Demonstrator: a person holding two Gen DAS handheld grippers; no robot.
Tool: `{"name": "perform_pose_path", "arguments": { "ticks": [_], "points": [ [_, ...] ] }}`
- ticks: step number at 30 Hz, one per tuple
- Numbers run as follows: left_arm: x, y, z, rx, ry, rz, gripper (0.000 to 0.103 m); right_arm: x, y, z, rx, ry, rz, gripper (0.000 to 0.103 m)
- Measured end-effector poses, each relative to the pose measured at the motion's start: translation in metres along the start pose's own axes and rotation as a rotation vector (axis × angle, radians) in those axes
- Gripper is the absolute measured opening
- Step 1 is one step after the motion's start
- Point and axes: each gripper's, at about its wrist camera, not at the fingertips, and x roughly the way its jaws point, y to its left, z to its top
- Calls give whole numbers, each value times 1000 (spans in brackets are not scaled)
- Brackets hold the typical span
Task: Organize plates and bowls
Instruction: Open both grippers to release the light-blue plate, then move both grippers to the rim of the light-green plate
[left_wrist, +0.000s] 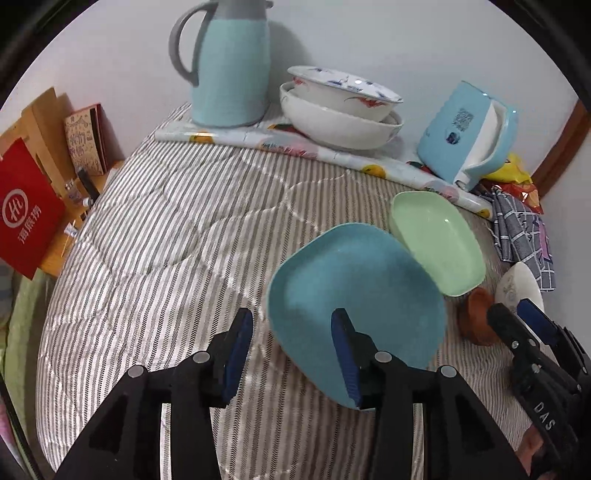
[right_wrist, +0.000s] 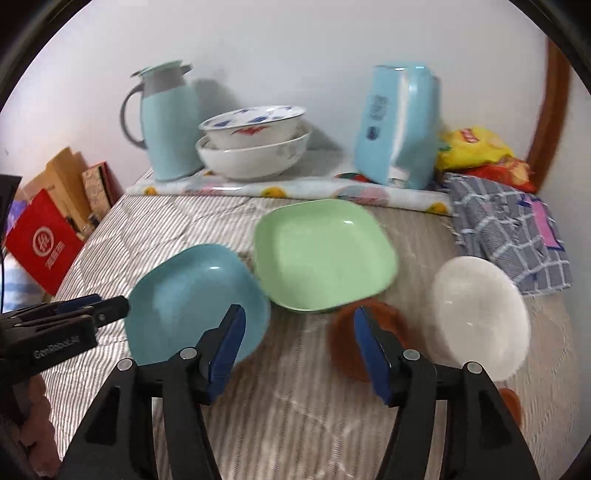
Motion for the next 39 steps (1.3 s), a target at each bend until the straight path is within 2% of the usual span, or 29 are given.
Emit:
{"name": "perform_pose_path", "arguments": {
  "ticks": [10,18,30,39],
  "points": [
    [-21,-21,7,13,-58,-22,42,-34,-53,-2,84,-45,-51,61],
    [-28,-42,16,51,-89,-36,42,-42,-68,3,71,-26,-55,62],
    [-15,-66,34,94,-59,-47,42,-30,-82,20,105,-1,-34,63],
    [11,-72,57,110,-41,-60,42,4,-87,39,108,22,-33,63]
  ]
}}
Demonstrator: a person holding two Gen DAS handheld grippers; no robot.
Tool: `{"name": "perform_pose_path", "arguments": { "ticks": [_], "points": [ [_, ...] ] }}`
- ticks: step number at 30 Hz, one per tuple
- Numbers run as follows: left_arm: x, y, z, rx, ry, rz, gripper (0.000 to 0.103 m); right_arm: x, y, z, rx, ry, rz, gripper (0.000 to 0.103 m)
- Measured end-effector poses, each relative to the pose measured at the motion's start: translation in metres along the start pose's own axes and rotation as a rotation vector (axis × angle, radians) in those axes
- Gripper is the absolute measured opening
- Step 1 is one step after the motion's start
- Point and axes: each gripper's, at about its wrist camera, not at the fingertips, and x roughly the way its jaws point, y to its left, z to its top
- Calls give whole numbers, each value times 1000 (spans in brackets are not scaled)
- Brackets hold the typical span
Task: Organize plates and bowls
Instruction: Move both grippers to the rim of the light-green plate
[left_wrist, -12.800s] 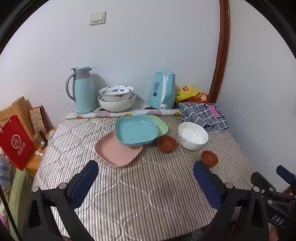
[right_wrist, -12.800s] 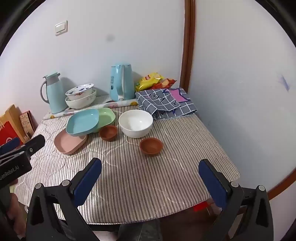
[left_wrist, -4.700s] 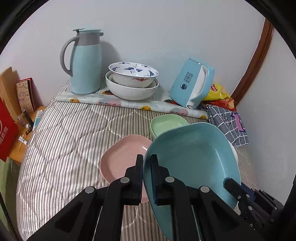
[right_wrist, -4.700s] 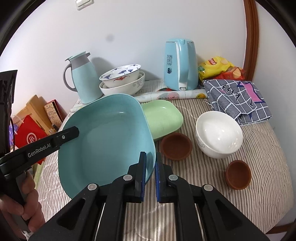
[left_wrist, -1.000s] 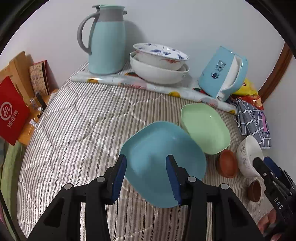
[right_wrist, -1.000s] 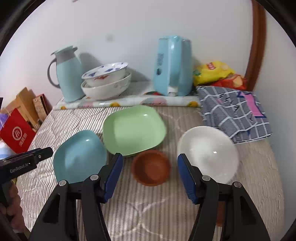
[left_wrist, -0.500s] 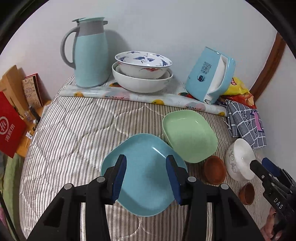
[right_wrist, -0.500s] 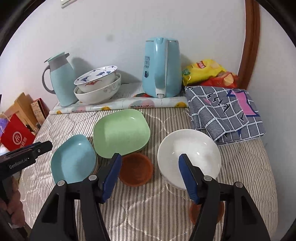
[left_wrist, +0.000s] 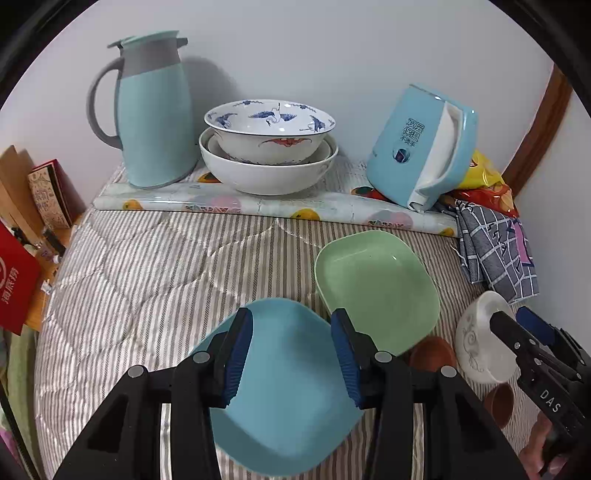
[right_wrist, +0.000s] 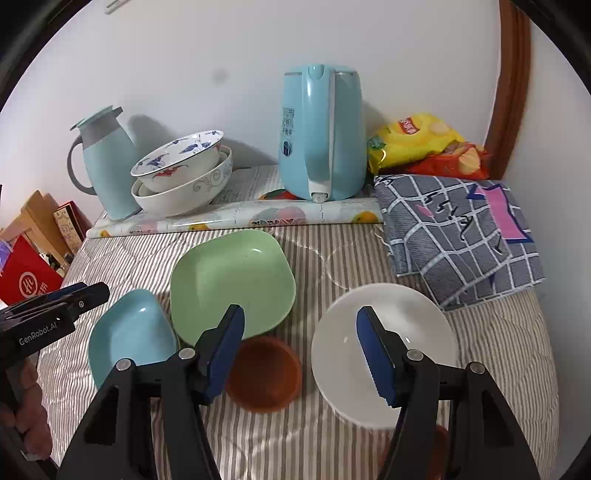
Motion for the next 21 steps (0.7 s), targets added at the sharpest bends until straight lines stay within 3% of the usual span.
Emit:
{"name": "perform_pose_path", "arguments": {
  "ticks": [7,15,21],
  "points": [
    [29,-3,16,1,28,5,42,29,3,14,-36,20,6,55],
    [64,-9,27,-1,76,-42,42,64,10,21,-85,75,4,46],
    [87,-13,31,1,109,-51,42,88,16,24,-122,111,-34,38]
  ]
}}
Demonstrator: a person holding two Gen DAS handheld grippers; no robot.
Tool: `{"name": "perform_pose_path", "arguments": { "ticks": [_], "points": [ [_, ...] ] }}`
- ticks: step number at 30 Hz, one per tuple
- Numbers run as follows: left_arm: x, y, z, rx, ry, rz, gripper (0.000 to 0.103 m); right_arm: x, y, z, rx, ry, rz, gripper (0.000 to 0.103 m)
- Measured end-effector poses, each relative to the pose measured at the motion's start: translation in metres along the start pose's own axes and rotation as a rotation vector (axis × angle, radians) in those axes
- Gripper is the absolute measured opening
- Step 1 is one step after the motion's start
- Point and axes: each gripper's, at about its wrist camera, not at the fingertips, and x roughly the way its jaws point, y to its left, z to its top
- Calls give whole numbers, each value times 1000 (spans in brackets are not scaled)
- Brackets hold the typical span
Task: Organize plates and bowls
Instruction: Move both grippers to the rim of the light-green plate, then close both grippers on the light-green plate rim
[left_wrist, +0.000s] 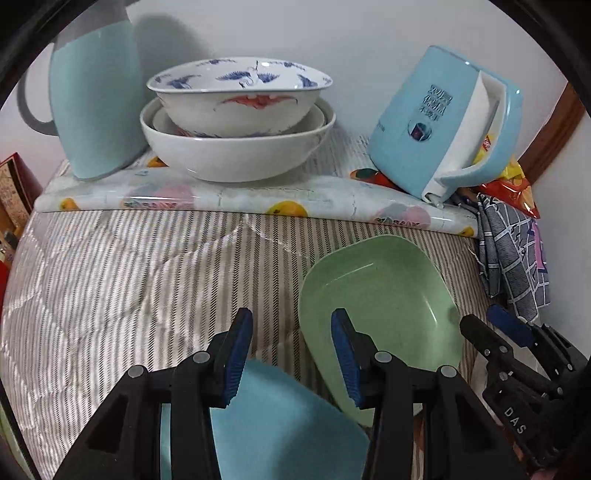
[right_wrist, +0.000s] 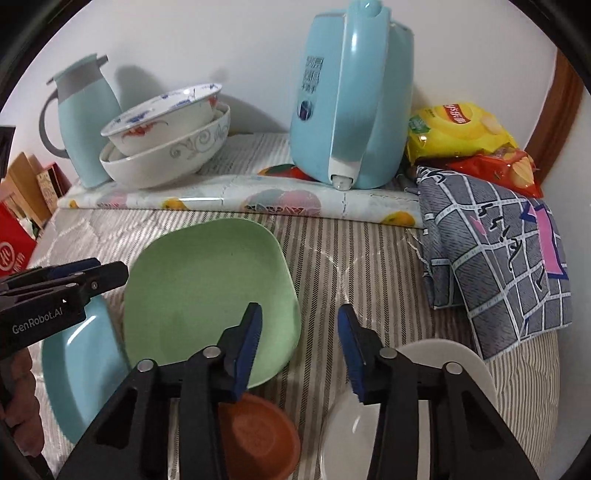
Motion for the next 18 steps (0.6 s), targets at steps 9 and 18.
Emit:
{"name": "perform_pose_path", "arguments": {
  "ticks": [9,18],
  "points": [
    [31,-8,5,11,52,-11,37,24,8,4,-54,51,-25,23],
    [50,-12,7,3,77,-15,17,37,12,5,-74,72,-63,8]
  ]
}}
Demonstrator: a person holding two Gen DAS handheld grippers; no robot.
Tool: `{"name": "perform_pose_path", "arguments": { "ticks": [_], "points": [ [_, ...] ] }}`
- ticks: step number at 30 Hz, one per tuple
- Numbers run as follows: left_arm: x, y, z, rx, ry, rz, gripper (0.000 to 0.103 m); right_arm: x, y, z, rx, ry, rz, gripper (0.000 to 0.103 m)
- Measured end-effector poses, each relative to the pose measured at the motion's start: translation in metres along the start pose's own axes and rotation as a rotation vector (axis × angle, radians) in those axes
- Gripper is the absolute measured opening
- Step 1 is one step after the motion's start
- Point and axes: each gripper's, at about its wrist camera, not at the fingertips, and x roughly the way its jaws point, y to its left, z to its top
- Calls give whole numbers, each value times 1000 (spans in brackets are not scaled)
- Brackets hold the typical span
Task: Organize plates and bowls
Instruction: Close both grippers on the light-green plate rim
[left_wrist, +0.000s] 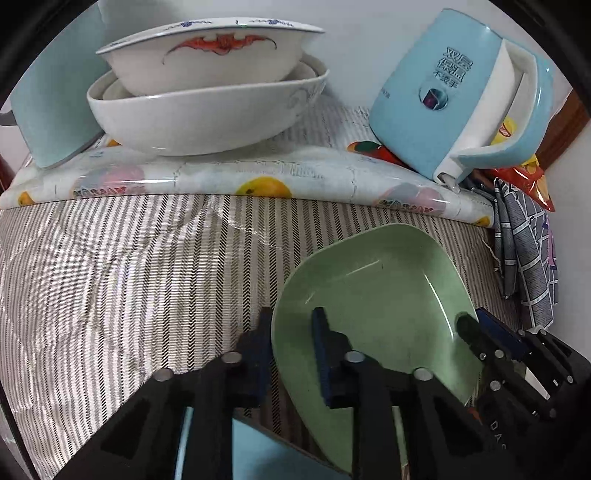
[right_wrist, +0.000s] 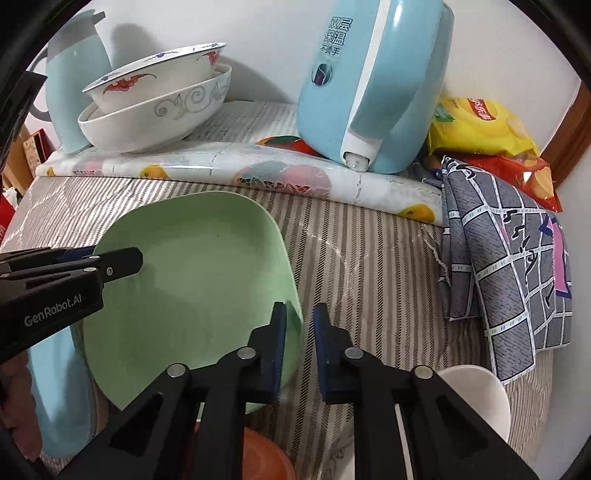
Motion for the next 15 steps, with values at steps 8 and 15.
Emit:
{"name": "perform_pose_path", "arguments": {
  "ticks": [8,15],
  "points": [
    [-10,-4,1,15,-54,-26,12,-4,-8,1,30,-39,-8,7],
    [-42,-12,0,19,-118,-32,11,-36,-17,1,72,-105,8,7]
  ]
}}
